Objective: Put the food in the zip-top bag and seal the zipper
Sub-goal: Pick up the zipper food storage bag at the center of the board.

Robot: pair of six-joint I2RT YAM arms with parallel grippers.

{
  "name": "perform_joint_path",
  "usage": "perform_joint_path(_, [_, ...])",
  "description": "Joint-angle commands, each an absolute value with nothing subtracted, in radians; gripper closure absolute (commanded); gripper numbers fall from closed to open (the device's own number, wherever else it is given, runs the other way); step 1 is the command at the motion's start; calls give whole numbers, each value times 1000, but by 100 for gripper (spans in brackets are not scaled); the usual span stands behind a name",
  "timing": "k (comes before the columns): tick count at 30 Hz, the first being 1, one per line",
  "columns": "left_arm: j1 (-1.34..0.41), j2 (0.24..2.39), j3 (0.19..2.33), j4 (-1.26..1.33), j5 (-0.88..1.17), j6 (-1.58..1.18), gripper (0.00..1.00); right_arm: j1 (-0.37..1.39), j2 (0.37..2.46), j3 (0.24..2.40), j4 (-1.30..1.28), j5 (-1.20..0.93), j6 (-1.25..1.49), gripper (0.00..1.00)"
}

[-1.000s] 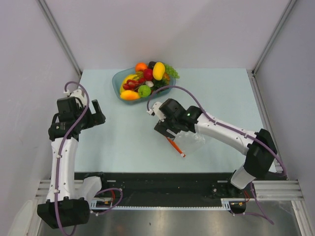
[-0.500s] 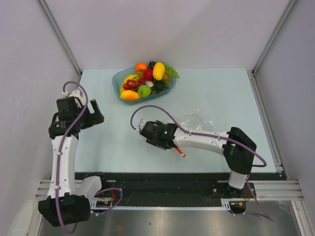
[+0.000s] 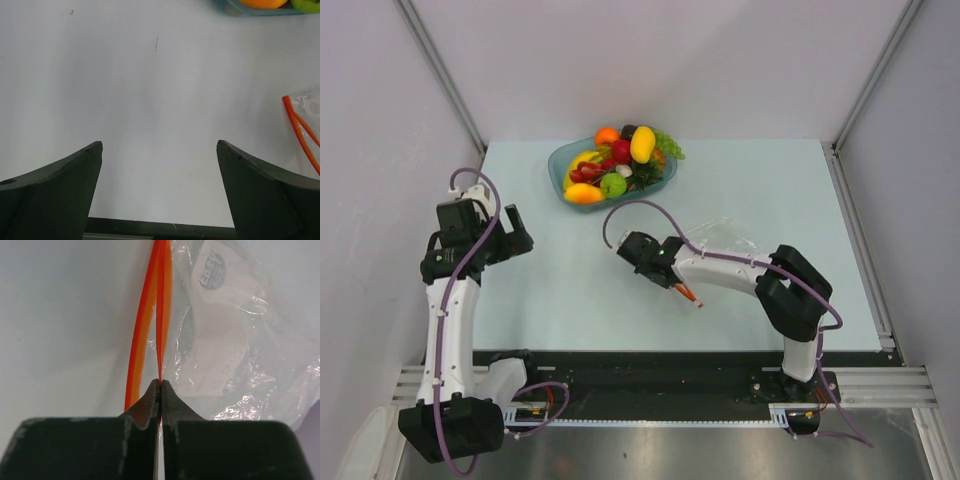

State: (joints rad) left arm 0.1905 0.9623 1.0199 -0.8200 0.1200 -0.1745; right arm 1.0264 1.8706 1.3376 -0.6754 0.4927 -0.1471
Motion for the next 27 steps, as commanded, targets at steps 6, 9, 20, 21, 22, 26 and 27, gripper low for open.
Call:
perform_joint_path(6, [198, 946, 1066, -723, 256, -31, 0, 773, 1654, 1414, -663, 79, -155, 100])
perform_joint_path(9, [198, 965, 1097, -698, 322, -11, 0, 694, 1605, 1442, -675, -23, -106, 100])
perform_joint_path(20, [178, 1221, 1285, -589, 682, 243, 0, 561, 1434, 1500, -785, -199, -6, 100])
perform_joint_path(21, [175, 1254, 1311, -572, 693, 265, 0, 557, 1430, 1509, -793, -202, -5, 100])
perform_joint_path(22, [172, 1319, 1327, -571, 707, 285, 0, 548, 1416, 1508, -799, -213, -5, 100])
perform_joint_path(26, [157, 1519, 1452, -612, 767, 394, 0, 514, 1394, 1502, -811, -233, 23, 100])
perform_joint_path(27, [155, 1551, 1468, -609, 765, 399, 0, 505, 1393, 1502, -813, -241, 25, 100])
